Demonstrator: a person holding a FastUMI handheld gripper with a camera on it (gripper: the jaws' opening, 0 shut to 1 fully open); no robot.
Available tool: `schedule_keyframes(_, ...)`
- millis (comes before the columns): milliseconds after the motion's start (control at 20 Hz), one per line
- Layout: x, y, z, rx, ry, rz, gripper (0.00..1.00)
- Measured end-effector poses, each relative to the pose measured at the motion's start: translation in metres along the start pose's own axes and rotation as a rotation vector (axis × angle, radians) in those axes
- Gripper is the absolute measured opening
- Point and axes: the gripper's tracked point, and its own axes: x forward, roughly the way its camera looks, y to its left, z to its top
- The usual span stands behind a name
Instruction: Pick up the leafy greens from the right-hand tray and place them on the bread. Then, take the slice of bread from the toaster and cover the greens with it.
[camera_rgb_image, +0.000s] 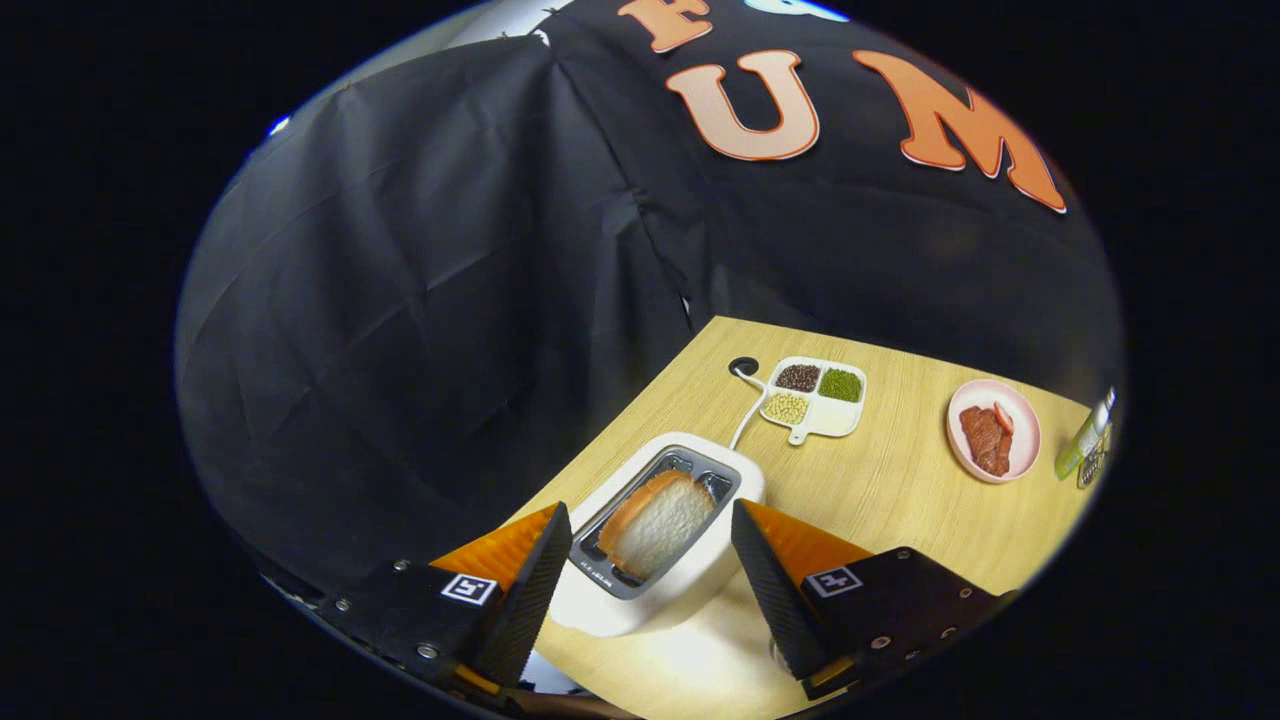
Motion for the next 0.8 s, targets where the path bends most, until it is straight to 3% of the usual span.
schedule_keyframes(800,0.052,-0.002,-0.034,0.106,0.203,-0.081,0.83)
